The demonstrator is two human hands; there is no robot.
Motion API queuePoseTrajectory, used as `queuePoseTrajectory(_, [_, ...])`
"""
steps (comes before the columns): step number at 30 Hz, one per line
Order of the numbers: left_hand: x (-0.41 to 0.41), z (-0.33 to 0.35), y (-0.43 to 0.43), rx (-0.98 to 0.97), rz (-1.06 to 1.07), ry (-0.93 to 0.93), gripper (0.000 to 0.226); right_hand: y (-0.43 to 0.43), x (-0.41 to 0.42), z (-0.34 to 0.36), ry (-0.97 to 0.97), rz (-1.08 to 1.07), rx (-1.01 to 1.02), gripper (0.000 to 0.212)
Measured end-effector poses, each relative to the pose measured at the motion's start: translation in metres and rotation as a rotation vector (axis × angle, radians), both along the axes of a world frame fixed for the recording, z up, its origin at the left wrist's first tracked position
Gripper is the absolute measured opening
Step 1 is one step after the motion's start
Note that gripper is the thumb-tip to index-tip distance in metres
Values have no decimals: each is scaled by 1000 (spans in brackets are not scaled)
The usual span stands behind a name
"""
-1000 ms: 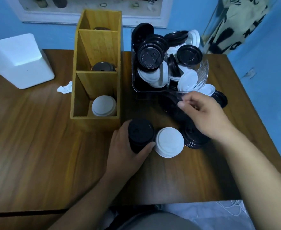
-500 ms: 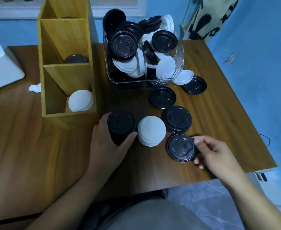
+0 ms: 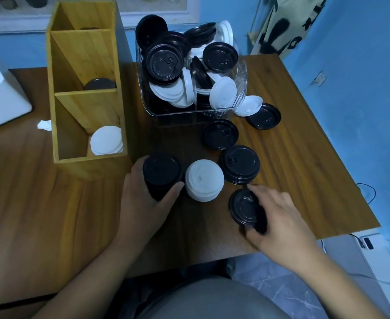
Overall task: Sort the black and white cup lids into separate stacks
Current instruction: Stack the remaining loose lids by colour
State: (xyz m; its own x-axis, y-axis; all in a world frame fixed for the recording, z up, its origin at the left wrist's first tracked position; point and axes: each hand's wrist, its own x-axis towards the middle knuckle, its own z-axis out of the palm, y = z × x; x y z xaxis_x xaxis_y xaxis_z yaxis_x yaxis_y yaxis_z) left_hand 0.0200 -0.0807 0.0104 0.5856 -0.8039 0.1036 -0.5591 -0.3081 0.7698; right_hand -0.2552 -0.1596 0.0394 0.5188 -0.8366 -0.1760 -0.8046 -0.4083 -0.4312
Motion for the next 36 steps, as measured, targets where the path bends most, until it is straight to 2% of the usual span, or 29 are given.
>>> queuePoseTrajectory(2, [0,0,1,2,-4,1,89,0,-11,5,-115,-10,98,91])
queuePoseTrajectory(5, [0,0,-1,3,0,-2,89,4,-12,5,-138,-145,-55,82])
queuePoseTrajectory(7, [0,0,-1,6,-4,4,89,6,-3,3,-78,-205,-114,88])
queuePoseTrajectory(9, [0,0,-1,6,-7,17,88,8,3,-4,-109,-166,-115,91])
queuePoseTrajectory(11, [0,0,0,2,-9,37,88,9,3,-9,-213,-105,-41,87])
queuePoseTrajectory(14, [2,-1,0,-8,-20,51,87,10,-4,-6,-343,-94,86,99])
queuePoseTrajectory(18, [2,-2,-1,-8,-26,53,87,5,-5,-12,-180,-82,-127,82])
queuePoseTrajectory(20, [1,-2,-1,-11,-23,45,88,1,-8,-11,-168,-34,-124,75])
queuePoseTrajectory(23, [1,-2,0,-13,-25,28,89,-15,-11,8,-317,-65,-20,71])
queuePoseTrajectory(25, [1,-2,0,-13,-26,21,87,-35,-6,23,-382,-72,-37,70])
queuePoseTrajectory(29, [2,-2,-1,-12,-26,4,85,-75,21,35,-321,18,-121,71])
queuePoseTrajectory(36, [1,-2,-2,-6,4,-13,83,-109,42,14,-156,195,-152,72])
